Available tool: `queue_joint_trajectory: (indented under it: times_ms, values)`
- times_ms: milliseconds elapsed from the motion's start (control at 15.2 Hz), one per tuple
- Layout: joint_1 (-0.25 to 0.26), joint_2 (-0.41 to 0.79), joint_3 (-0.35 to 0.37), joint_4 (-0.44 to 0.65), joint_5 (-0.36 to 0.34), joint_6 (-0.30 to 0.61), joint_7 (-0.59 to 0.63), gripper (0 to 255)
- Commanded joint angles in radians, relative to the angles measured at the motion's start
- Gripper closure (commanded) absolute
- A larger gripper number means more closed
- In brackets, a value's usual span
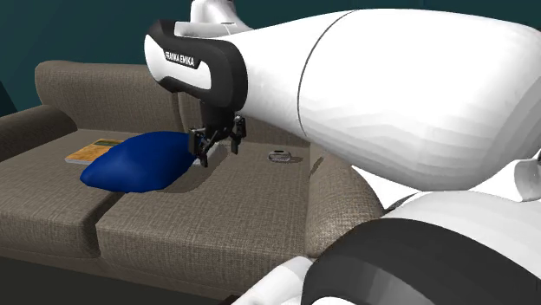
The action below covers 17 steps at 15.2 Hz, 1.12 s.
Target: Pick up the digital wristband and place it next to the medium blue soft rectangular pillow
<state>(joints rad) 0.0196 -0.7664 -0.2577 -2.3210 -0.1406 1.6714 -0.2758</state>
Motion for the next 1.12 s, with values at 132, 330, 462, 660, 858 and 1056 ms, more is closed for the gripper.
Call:
queue_joint_trajectory:
  times_ms: [132,330,462,660,858,1056]
  values:
    - [0.003,0.058,-0.093,-0.005,-0.058,0.061,-0.142,0]
    - [0.011,0.123,-0.168,0.017,-0.092,0.108,-0.248,0]
    - [0.02,0.174,-0.218,0.038,-0.107,0.141,-0.32,0]
    - [0.04,0.261,-0.295,0.08,-0.118,0.19,-0.429,0]
    - [0.065,0.362,-0.375,0.135,-0.109,0.24,-0.545,0]
    - [0.093,0.479,-0.456,0.201,-0.071,0.287,-0.672,0]
